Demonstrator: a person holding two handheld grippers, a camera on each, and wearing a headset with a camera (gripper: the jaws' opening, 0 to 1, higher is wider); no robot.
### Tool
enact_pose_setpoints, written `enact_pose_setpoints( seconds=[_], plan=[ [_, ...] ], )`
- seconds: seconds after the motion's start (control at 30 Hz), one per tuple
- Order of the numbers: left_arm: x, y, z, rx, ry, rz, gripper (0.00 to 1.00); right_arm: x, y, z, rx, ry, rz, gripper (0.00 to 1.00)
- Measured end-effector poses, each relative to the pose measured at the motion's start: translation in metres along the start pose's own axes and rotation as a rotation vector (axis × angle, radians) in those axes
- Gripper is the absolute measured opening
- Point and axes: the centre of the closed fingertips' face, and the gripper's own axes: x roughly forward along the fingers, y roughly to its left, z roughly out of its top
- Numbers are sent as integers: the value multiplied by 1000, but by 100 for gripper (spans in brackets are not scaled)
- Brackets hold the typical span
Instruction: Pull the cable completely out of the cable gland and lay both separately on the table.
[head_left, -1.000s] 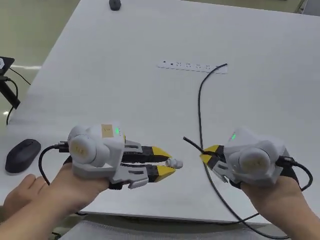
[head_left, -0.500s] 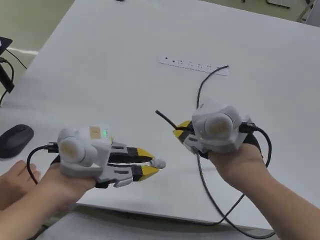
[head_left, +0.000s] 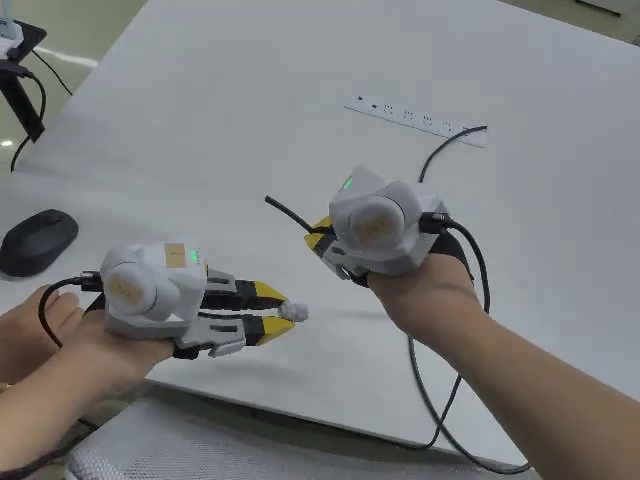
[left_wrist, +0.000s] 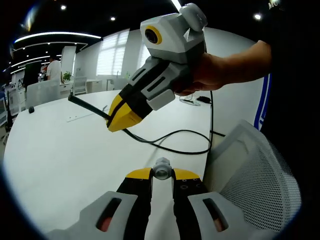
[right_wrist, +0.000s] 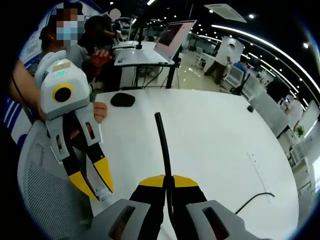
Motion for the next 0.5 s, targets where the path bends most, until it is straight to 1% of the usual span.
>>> enact_pose_setpoints(
  seconds=[0.07,0.2,0.27,0.3,0.4,0.5],
  plan=[
    [0,3,-3,-2,0,9,15,9,1,4,-11,-2,10,0],
    [0,9,-13,-14,6,23,15,27,5,8,-33,2,34,0],
    [0,10,-17,-26,13,27,15,38,7,10,-28,1,48,0],
    [0,10,-18,-26,12,28,15,43,10,11,-9,-1,62,0],
    [1,11,-22,-33,14,31,15,63,14,9,-20,14,81,0],
    [3,15,-28,-45,16,40,15,78,17,6,-16,19,100,0]
  ],
)
